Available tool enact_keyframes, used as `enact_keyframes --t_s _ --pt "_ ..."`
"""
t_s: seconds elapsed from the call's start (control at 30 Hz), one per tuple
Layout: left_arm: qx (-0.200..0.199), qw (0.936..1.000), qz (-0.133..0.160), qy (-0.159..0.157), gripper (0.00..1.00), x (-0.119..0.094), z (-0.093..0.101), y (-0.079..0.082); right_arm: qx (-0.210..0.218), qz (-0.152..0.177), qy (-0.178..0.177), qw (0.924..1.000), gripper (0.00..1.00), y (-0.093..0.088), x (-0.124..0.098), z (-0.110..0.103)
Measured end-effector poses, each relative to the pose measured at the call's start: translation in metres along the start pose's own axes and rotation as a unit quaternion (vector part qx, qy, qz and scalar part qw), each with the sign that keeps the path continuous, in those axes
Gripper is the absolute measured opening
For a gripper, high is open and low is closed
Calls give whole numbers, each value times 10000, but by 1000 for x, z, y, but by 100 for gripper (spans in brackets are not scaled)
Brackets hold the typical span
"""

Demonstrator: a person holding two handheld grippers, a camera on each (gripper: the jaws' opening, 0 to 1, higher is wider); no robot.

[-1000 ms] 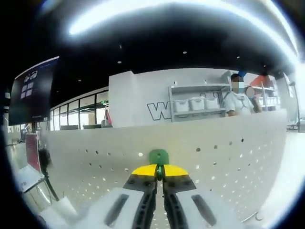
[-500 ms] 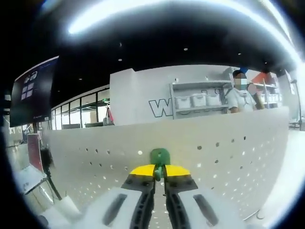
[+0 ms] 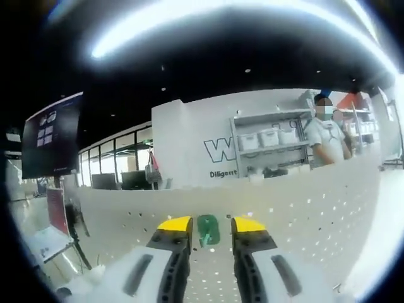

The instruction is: Insert the hook assembly into the mounting plate slot until the hook locks in place.

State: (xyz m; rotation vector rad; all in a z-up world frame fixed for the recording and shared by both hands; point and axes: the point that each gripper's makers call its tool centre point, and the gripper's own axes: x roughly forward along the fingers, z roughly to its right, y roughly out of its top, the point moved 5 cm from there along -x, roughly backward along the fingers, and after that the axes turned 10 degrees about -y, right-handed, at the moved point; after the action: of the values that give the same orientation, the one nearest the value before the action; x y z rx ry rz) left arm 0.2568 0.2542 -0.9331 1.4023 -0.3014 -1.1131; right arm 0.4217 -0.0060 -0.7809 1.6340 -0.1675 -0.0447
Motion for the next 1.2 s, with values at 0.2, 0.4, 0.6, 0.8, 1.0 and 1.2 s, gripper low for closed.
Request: enact_keyframes --t_s 0.2,0.4,0.6,0.8,1.0,1.2 --pt "1 10000 6 -42 95 2 3 3 -347 -59 177 9992 25 -5 -17 13" --pt "-66 9999 -53 -93 96 4 7 2 -640 -241 -9 9977 31 -21 -39 44" --pt "15 10000 -62 -55 96 1 10 5 -737 -544 -198 9956 32 -45 -60 78" --pt "-44 9999 -108 -22 95 0 8 0 -440 -963 -346 9938 33 -75 -87 97" --pt "-72 9997 -227 -20 95 2 9 -6 -661 -1219 -168 9902 34 -96 -105 99" --pt "-131 9995 -295 -7 95 3 8 -13 -708 -1577 -90 9849 33 -121 -127 106"
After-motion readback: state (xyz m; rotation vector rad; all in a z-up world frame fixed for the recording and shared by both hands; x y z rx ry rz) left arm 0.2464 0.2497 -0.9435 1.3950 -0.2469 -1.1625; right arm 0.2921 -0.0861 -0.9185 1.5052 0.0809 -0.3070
